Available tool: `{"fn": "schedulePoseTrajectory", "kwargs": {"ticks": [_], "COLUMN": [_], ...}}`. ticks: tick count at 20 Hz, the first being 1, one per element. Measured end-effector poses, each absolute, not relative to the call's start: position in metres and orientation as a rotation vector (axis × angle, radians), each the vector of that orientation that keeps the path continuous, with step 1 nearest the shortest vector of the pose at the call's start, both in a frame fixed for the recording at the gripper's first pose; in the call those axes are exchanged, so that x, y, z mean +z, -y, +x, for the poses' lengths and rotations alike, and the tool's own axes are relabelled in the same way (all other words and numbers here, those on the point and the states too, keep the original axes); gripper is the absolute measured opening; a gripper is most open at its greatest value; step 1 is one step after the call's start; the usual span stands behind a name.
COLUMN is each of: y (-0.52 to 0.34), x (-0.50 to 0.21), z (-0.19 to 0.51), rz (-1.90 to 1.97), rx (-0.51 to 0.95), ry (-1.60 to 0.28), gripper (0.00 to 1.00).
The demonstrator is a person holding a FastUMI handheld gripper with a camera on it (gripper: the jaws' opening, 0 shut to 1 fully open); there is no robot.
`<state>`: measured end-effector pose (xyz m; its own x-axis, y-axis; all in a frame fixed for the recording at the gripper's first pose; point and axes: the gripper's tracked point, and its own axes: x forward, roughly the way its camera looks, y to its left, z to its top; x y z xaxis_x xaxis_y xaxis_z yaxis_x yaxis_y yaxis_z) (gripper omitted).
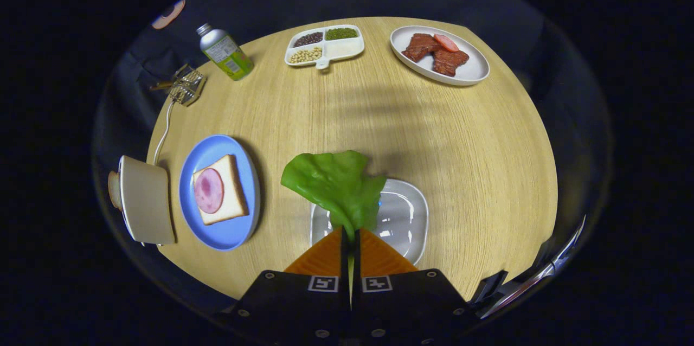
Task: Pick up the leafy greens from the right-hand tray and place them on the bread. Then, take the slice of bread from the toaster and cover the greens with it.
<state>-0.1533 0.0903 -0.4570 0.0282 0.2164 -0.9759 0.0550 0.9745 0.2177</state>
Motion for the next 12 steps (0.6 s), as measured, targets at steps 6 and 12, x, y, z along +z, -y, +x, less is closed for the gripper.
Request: {"fn": "schedulePoseTrajectory", "kwargs": {"ticks": [6, 12], "y": [-0.134, -0.184], "x": [-0.431, -0.428], "z": [-0.136, -0.125], "rz": [0.217, 0.191], "rx": [0.2, 0.265], "ry": [-1.5, -1.49], "gripper": [0.02, 0.02]}}
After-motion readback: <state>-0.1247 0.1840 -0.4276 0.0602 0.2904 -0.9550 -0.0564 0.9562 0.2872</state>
